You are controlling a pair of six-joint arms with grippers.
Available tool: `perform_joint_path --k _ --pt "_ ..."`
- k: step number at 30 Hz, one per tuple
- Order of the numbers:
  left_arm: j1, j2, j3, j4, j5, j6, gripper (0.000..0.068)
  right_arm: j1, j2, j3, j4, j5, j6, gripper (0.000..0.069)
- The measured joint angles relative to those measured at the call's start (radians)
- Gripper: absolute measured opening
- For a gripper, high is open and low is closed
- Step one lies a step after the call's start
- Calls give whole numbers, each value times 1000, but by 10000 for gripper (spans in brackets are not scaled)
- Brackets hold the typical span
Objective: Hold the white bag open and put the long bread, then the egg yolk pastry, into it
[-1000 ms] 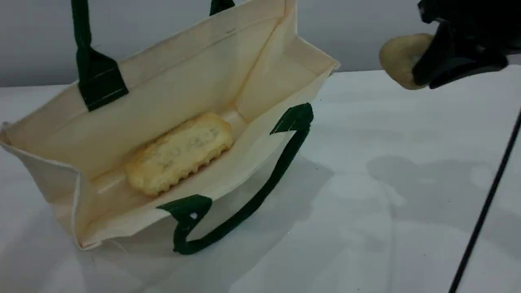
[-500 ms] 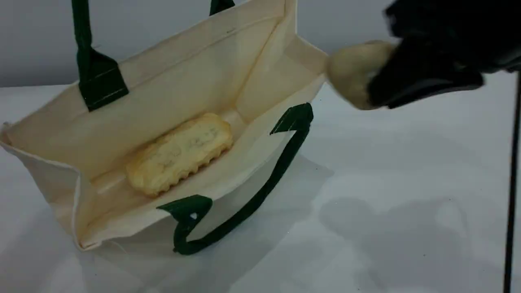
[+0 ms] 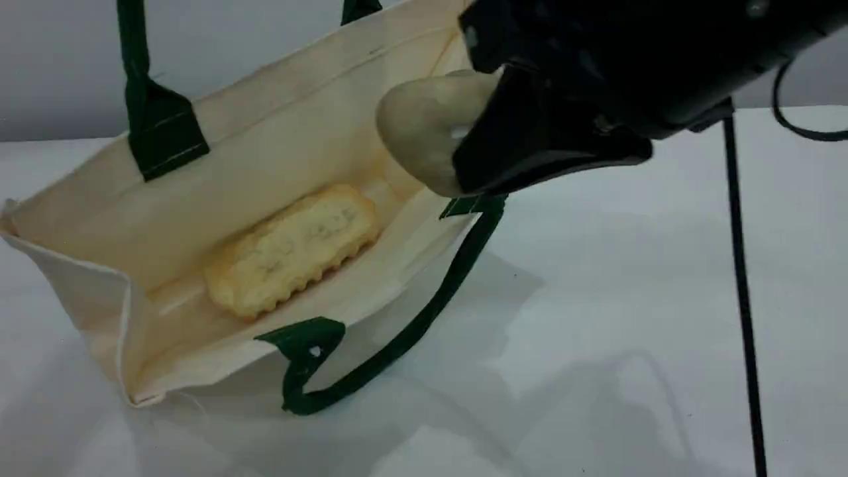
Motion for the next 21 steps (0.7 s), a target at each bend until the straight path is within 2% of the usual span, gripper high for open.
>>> perform_joint_path --k 4,12,21 --pt "0 0 0 0 0 0 84 3 55 -42 22 12 -4 78" --pt "0 0 0 -3 0 0 84 78 192 -169 63 15 -102 76" --pt "0 0 0 -6 0 -2 84 79 378 -329 77 49 -112 76"
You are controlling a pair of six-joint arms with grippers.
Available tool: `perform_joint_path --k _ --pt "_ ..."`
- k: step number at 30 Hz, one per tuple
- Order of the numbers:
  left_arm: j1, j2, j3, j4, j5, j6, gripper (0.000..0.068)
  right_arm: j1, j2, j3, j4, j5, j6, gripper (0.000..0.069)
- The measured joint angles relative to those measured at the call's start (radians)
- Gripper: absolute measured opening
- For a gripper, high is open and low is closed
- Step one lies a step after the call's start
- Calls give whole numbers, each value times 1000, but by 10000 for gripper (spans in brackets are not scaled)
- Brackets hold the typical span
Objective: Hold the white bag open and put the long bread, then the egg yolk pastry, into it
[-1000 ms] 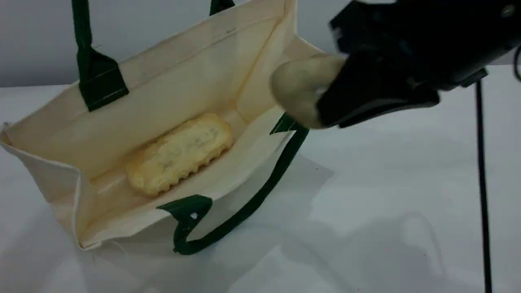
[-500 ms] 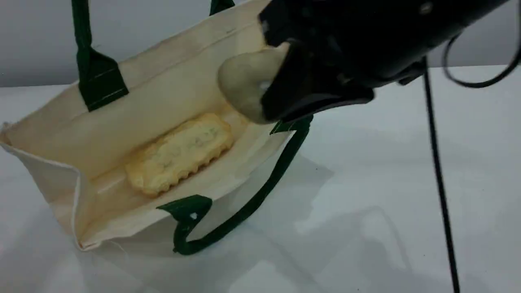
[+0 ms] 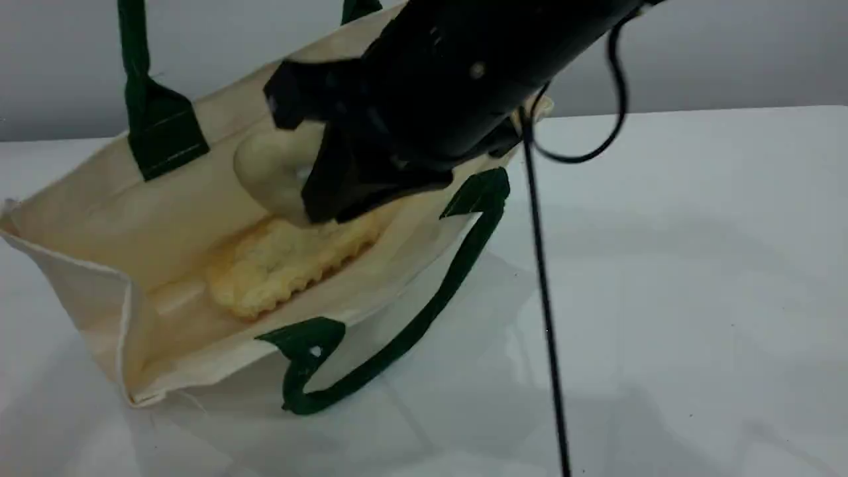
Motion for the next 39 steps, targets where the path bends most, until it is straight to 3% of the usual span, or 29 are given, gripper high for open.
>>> perform_joint_path --k 5,13,17,29,39 --pt "0 0 0 0 0 0 84 0 60 -39 2 8 -1 131" --pt "0 0 0 0 2 2 84 0 60 -56 76 22 -27 475" --pt "0 0 0 0 1 2 84 -8 59 -55 71 23 -27 575" --pt "0 0 0 3 0 3 84 -140 -72 -55 -89 174 25 580" --pt "0 0 0 3 0 3 84 -347 -202 -55 -211 123 111 579"
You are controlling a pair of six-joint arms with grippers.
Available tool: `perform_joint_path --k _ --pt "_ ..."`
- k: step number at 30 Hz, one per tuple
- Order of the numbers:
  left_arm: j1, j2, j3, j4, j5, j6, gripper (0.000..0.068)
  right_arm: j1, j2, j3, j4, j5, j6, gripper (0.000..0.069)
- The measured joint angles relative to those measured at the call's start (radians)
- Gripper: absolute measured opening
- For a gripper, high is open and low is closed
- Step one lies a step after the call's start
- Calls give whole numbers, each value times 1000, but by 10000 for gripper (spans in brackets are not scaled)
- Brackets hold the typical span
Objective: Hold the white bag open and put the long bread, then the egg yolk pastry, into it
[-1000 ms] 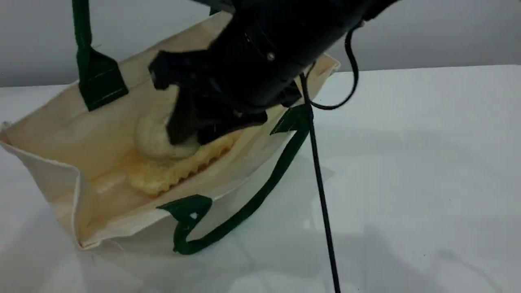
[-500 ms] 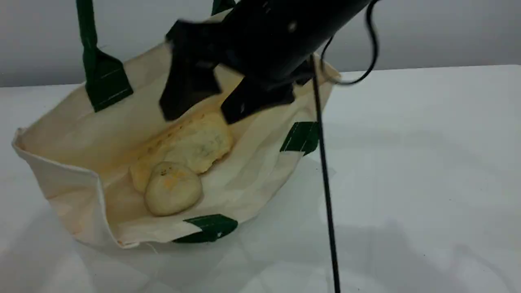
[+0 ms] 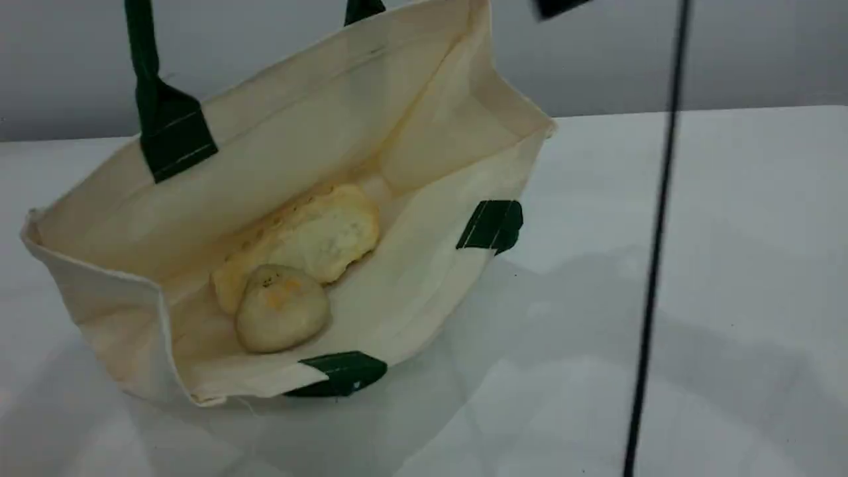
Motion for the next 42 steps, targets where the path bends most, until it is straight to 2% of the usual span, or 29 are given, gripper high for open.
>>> perform_joint_path --k 6,10,18,22,27,31,36,42 --pt "0 0 0 0 0 1 84 -145 0 0 -27 -35 17 579" --pt "0 0 0 -1 0 1 84 -211 1 0 -83 -50 17 579" --pt "0 0 0 0 0 -2 100 -235 1 0 -111 -80 16 579" --pt "0 0 0 -1 -4 -2 174 -235 1 0 -112 -84 5 579" --pt "0 0 0 -1 -3 -3 372 -235 1 0 -112 -84 -4 579" --pt "0 0 0 2 -3 -9 504 -235 -9 0 -128 -81 -13 579" --pt "1 0 -12 23 1 -90 549 -235 -51 -5 -187 -65 -11 579" --pt "1 -37 -50 162 1 -240 553 -235 -153 -55 -325 22 87 579"
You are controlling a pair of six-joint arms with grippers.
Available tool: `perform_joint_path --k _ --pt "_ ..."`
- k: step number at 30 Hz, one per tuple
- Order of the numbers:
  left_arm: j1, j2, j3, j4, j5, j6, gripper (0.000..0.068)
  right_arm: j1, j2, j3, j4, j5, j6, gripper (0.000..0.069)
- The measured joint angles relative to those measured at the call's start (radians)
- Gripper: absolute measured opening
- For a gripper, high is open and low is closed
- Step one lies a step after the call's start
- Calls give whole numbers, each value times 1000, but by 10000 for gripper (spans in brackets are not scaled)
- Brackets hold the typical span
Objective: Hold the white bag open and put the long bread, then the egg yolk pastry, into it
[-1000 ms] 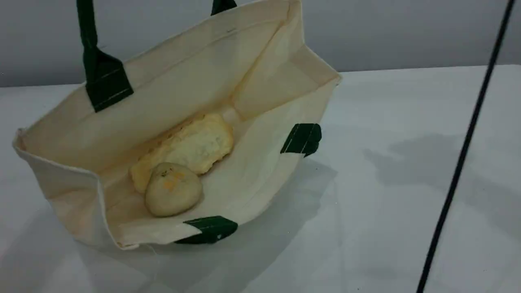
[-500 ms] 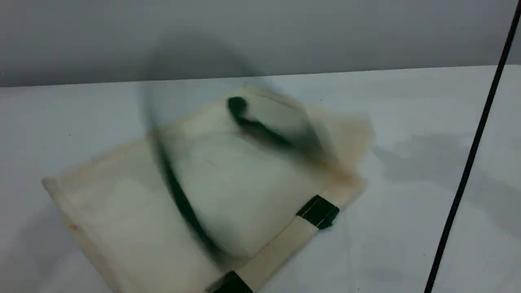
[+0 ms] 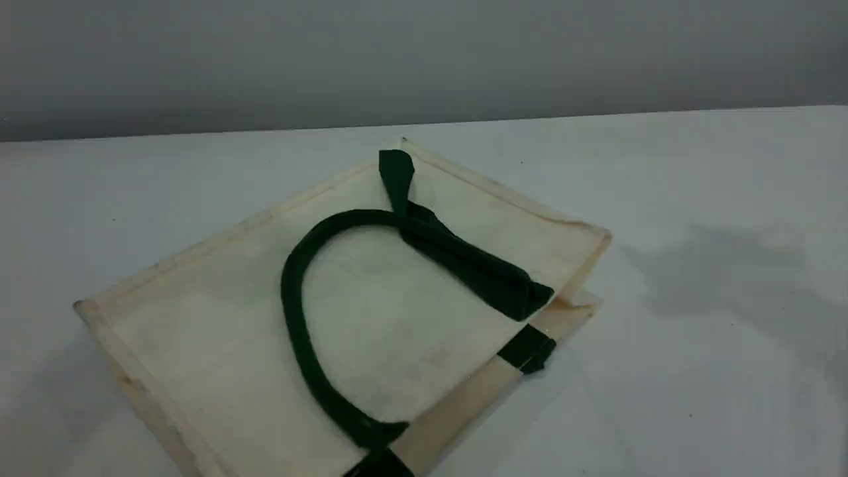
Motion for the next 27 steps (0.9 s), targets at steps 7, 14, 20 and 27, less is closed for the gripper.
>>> perform_joint_path --k 7,14,20,27 --pt "0 -116 0 214 1 -149 554 0 -160 -81 -214 148 214 579" --pt "0 -277 0 232 2 -222 554 1 -367 -84 -360 281 378 579" --pt "0 -449 12 232 1 -287 554 1 -574 -84 -359 418 397 579" --pt "0 -722 192 236 1 -287 556 1 -811 -62 -331 534 413 579"
